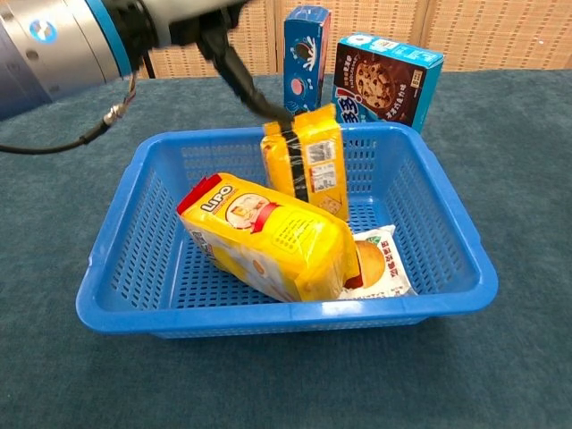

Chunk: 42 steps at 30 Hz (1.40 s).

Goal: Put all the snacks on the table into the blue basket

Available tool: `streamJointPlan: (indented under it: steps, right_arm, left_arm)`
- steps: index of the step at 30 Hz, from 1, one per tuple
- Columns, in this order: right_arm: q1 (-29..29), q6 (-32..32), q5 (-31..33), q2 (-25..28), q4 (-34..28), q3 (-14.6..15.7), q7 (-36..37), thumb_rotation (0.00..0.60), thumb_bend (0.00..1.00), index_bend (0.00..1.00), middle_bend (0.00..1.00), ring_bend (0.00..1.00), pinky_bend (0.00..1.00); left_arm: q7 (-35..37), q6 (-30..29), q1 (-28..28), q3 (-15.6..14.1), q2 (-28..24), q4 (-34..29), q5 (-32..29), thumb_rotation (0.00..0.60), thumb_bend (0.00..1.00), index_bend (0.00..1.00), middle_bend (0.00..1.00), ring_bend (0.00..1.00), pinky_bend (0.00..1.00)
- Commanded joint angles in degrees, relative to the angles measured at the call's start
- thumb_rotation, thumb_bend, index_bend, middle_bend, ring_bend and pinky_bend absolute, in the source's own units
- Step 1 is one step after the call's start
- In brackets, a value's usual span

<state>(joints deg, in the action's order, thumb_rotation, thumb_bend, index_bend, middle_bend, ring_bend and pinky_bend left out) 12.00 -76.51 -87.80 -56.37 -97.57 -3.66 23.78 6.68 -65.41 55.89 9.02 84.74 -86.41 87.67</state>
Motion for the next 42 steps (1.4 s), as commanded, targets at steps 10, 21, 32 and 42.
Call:
streamJointPlan:
  steps: [10,21,32,42]
  right_arm:
    - [0.3,0.9,0.6,-0.4,-0.1,0.1,-0.7,0.6,0.0,0.0,0.0,0.0,0.0]
    - [0.8,2.0,1.4,-0.6,0.5,0.0,-0.3,0.6,0.0,0.0,0.0,0.0,0.0]
    - [0.8,2.0,1.7,-0.3,0.8,-0.3,0.8,0.6,0.0,0.0,0.0,0.0,0.0]
    - [1.0,2.5,2.3,-0.3,1.7,-0.5,1.7,0.6,0.0,0.0,0.0,0.0,0.0]
  left_arm:
    - [14.3,-1.7,-2.0,9.5,8.3,14.3,-11.2,0.6,0.0,0.0,0.0,0.0,0.0]
    - [26.7,9.1,0.7,11.8,14.5,24.5,-16.7,0.6,0.0,0.0,0.0,0.0,0.0]
    - [37.0,15.5,4.8,13.6,21.6,35.1,-17.0,0.6,0.0,0.0,0.0,0.0,0.0]
    - [41.7,18.0,7.9,15.5,27.7,44.0,-17.9,0.6,0.21,0.01,0.0,0.0,0.08]
